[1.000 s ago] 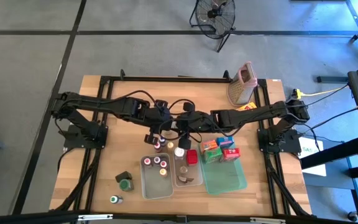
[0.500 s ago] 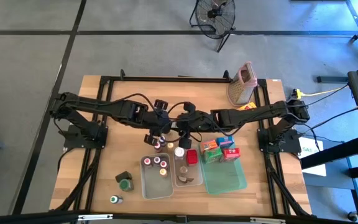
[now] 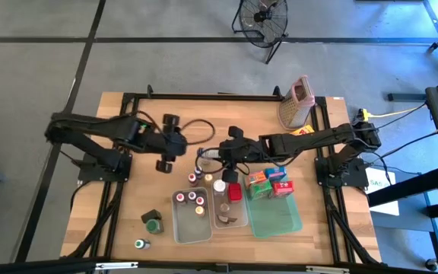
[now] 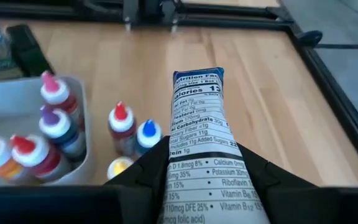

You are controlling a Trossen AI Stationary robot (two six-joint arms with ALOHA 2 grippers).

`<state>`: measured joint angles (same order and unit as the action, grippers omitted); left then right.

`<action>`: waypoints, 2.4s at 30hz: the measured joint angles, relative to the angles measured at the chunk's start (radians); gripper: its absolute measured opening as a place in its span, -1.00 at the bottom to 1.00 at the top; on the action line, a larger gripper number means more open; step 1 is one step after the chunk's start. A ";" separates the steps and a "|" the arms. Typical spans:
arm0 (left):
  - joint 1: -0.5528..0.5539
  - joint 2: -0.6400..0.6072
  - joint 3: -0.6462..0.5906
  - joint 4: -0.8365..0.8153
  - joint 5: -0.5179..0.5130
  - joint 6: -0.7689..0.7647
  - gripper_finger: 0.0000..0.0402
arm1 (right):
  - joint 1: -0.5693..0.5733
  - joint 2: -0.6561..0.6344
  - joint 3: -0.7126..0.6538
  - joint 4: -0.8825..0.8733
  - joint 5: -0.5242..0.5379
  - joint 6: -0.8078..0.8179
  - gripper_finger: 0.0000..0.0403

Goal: Pick & Place Kitchen Items
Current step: Put the blue cereal box into the blue bin

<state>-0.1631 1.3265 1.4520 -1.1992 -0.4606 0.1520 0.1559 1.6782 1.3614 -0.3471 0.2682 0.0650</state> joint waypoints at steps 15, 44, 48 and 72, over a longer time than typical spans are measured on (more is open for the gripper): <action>-0.033 -0.492 -0.639 0.753 0.140 0.055 -0.08 | 0.153 -0.008 0.124 0.027 0.040 -0.063 -0.39; -0.059 -0.615 -1.043 1.751 0.463 0.218 -0.09 | 0.212 -0.008 0.142 0.526 -0.011 -0.365 -0.39; -0.059 -0.615 -1.043 1.770 0.463 0.154 -0.09 | 0.210 -0.008 0.142 0.526 -0.011 -0.365 -0.39; -0.058 -0.592 -1.043 1.774 0.487 0.170 0.50 | 0.189 0.004 0.142 0.540 -0.011 -0.361 -0.39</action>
<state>-0.2207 0.7345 0.4088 0.5747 0.0261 0.3221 0.3452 1.6823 1.5032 0.1929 0.2573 -0.2963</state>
